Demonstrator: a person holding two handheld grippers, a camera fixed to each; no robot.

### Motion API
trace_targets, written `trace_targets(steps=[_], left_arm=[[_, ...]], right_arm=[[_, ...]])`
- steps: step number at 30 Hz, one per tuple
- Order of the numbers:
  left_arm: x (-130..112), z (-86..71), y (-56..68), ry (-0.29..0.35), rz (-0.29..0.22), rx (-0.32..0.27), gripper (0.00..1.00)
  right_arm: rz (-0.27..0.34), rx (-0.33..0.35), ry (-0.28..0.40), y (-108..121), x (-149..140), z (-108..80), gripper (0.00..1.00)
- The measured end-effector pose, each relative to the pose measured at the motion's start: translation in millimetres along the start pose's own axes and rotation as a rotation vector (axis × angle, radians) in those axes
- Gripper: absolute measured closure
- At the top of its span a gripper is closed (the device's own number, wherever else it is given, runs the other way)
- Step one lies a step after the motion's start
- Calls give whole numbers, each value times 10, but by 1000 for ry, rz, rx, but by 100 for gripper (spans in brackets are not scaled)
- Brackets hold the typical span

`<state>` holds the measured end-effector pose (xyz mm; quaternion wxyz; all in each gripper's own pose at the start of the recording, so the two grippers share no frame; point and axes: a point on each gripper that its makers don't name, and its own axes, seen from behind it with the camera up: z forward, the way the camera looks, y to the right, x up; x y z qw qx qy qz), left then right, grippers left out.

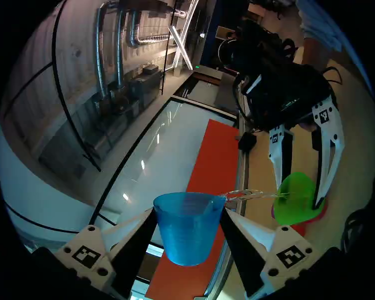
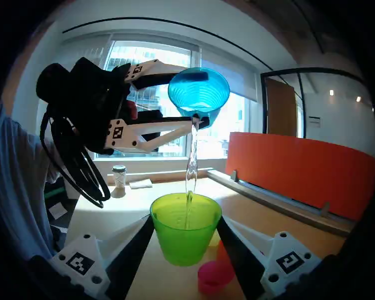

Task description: Pour water

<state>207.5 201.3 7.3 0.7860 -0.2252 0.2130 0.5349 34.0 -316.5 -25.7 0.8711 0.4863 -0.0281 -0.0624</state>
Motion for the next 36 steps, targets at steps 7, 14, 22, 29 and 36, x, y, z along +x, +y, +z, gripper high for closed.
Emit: trace_targets(steps=[7,14,22,29,36], left_arm=[[-14,-7,-17,-6,26,7,14],[23,-6,-52,3,75,5,14],[72,-11,-35,9,125,0,14],[107,1,-44,16,164,-3,14],[146,17,-54,21,217,-5,14]], right_arm=[[-3,-3,2,6,8,1,10],[-3,-7,3,15,6,7,10],[-1,-14,8,43,4,0,10],[-2,-17,10,59,6,-4,10],[-5,-20,13,67,15,-16,10]])
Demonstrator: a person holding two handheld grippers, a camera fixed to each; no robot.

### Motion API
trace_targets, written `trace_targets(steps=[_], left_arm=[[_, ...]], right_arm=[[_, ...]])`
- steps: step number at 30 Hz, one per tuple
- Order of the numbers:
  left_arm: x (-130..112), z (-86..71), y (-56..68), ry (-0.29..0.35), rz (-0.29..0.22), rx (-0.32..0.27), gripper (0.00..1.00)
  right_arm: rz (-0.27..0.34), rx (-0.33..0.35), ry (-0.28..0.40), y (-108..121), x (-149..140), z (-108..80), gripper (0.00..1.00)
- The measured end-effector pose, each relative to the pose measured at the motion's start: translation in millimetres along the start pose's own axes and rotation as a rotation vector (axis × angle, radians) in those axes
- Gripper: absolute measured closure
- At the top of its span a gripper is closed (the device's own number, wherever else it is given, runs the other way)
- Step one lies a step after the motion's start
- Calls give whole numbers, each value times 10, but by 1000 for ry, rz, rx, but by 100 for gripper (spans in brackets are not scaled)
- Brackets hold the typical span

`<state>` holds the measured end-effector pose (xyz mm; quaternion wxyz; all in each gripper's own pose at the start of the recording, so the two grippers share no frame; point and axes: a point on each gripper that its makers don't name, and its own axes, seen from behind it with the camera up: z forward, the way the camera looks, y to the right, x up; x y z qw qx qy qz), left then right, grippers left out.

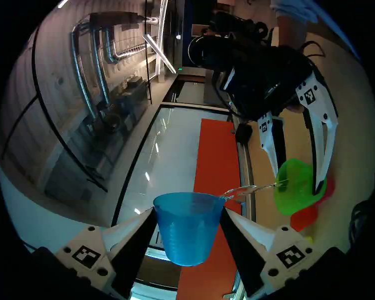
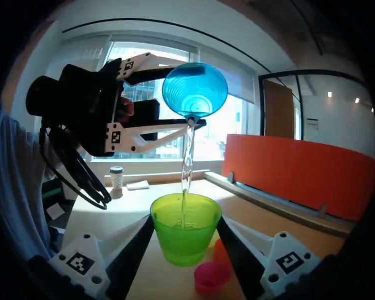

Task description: Pour water

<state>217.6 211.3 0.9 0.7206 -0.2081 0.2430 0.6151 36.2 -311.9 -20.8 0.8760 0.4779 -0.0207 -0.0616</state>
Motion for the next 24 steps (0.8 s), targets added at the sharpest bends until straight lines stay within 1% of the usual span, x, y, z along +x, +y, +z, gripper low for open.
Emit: trace_targets(steps=[9,16,24], left_arm=[[33,14,-45,3,66,6,14],[56,23,-42,3,125,6,14],[105,22,-72,7,185,11,14]], right_arm=[[1,-6,4,15,9,-14,10],[1,-8,6,28,14,-22,10],[0,-10,8,37,20,-24,10]])
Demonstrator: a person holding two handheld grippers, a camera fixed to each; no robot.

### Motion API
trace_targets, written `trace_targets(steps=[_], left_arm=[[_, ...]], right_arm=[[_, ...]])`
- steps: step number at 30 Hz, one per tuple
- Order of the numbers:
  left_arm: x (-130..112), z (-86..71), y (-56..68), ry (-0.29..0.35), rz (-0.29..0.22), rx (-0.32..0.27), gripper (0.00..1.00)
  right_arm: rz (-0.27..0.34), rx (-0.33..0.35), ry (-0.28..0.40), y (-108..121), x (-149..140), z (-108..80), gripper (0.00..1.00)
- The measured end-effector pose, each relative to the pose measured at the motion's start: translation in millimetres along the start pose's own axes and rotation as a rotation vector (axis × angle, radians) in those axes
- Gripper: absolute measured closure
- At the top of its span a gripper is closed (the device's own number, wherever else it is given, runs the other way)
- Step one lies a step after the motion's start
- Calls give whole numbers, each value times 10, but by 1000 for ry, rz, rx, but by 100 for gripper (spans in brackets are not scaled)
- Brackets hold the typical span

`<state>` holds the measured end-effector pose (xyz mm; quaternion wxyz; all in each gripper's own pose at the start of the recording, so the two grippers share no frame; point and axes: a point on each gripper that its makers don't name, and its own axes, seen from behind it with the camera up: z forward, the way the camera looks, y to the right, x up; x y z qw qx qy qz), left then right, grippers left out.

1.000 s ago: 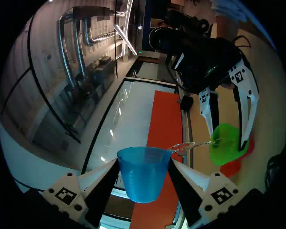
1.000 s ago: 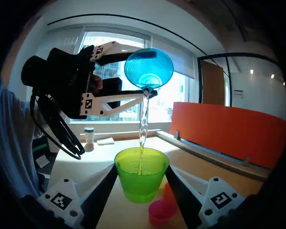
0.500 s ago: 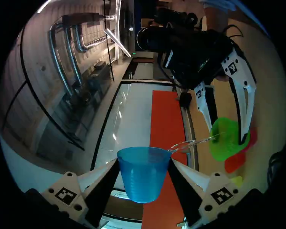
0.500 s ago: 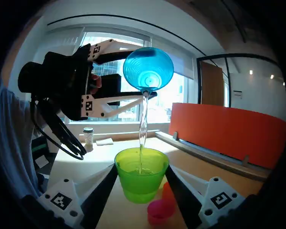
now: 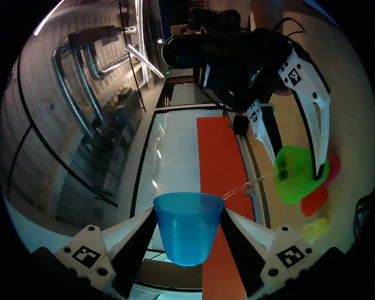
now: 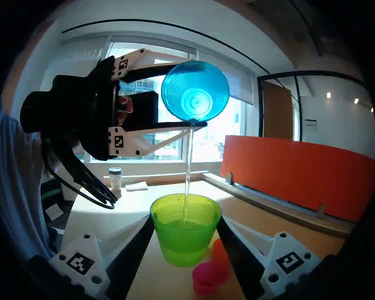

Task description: Pour water

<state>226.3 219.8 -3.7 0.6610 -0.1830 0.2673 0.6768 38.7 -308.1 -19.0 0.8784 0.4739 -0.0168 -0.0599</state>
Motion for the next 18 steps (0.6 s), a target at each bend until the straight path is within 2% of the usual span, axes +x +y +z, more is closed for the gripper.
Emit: trace_targets(steps=[9,18], left_arm=[[55,-12,11,8,45,0,14],[42,-6,5,13,2,0,14]], right_arm=[[2,-2,4,10,10,8,10],[2,-5,7,23,24,6,10]])
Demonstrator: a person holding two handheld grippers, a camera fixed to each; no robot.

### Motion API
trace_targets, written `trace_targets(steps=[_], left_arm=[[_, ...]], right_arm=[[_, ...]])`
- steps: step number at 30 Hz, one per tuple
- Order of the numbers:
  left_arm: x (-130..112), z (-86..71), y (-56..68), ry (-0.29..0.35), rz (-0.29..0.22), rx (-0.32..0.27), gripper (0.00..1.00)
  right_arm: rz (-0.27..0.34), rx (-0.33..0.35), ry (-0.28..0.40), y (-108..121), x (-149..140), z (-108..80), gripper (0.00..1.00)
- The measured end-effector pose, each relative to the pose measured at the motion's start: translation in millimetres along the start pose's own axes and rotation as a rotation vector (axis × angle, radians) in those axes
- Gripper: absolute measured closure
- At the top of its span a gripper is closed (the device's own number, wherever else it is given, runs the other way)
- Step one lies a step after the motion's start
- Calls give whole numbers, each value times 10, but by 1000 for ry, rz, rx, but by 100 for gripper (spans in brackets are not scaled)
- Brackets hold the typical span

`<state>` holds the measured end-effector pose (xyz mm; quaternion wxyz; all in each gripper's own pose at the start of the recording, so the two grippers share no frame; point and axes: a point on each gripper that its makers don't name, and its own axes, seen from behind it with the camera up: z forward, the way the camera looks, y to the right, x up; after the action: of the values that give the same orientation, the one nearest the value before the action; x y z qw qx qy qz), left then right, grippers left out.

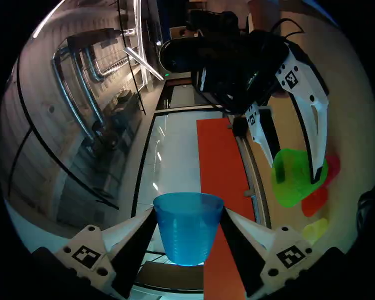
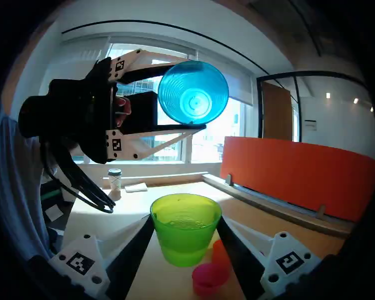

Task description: Pour water

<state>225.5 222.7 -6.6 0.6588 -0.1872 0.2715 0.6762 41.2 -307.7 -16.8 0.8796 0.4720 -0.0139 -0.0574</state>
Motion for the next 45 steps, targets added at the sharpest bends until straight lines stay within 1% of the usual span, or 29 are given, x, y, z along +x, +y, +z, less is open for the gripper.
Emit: trace_targets(steps=[3,6,10,13,18,21,24,31,34,39,45], left_arm=[[-33,17,-2,-4,-17,1,14],[-65,27,7,-12,-64,3,14],[-92,29,14,-14,-155,9,14],[-118,35,27,-18,-234,11,14],[-187,44,58,-34,-393,22,14],[-216,36,88,-35,-495,17,14],[-241,25,92,-36,-584,20,14],[-325,6,42,-54,-777,38,14],[-349,11,27,-54,-877,42,14],[-431,13,10,-57,-1057,50,14],[-557,4,27,-63,-1262,50,14]], right_arm=[[0,-1,2,1,4,2,10],[0,-2,3,4,2,-3,10],[1,-5,6,21,-5,-13,10],[2,-11,10,38,10,-20,10],[7,-17,18,56,45,-36,10],[5,-21,23,65,52,-49,10],[2,-25,26,80,67,-63,10],[4,-33,41,105,135,-97,10],[3,-35,44,111,146,-104,10],[2,-39,45,104,159,-111,10],[1,-43,52,90,195,-122,10]])
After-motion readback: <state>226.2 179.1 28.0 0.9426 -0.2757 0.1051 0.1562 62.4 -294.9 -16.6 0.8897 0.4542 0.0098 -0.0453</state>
